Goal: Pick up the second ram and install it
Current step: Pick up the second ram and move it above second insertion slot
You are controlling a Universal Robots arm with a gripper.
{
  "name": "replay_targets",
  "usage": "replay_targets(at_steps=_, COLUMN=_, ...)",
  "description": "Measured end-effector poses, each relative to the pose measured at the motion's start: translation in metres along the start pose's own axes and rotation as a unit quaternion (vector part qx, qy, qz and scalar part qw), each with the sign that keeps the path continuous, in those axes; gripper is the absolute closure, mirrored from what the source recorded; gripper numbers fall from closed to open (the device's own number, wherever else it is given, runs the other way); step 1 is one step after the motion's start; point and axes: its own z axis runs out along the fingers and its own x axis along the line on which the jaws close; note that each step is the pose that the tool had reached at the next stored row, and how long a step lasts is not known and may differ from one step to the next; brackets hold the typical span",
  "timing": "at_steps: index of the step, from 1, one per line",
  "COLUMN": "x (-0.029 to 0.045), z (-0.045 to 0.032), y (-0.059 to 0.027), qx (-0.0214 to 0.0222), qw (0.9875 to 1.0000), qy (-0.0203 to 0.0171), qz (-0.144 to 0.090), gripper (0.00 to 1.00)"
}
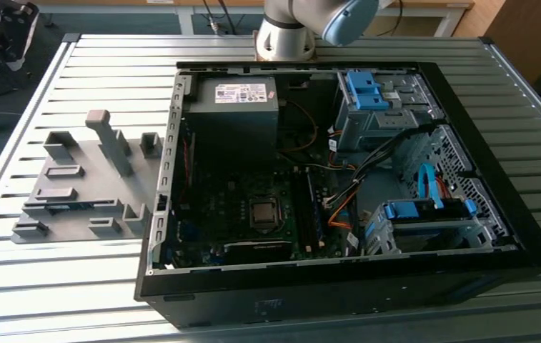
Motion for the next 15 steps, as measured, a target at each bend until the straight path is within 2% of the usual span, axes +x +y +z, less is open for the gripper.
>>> replay_targets(at_steps=3, x=0.0008, z=-0.0001, y=-0.0038, qx=0.0006, qw=1.0000, qy=0.0002, qz=-0.002, gripper=0.89)
replay_targets(at_steps=5, x=0.0009, z=-0.0001, y=-0.0063, qx=0.0026, qw=1.0000, qy=0.0002, qz=-0.002, gripper=0.89)
replay_targets(at_steps=7, x=0.0009, z=-0.0001, y=-0.0086, qx=0.0059, qw=1.0000, qy=0.0003, qz=-0.003, gripper=0.89)
replay_targets(at_steps=10, x=0.0010, z=-0.0001, y=-0.0108, qx=0.0145, qw=0.9999, qy=0.0006, qz=-0.005, gripper=0.89)
replay_targets(at_steps=12, x=0.0010, z=0.0003, y=-0.0123, qx=0.0183, qw=0.9998, qy=0.0008, qz=-0.007, gripper=0.89)
replay_targets(at_steps=15, x=0.0010, z=0.0014, y=-0.0129, qx=0.0189, qw=0.9996, qy=0.0012, qz=-0.019, gripper=0.89)
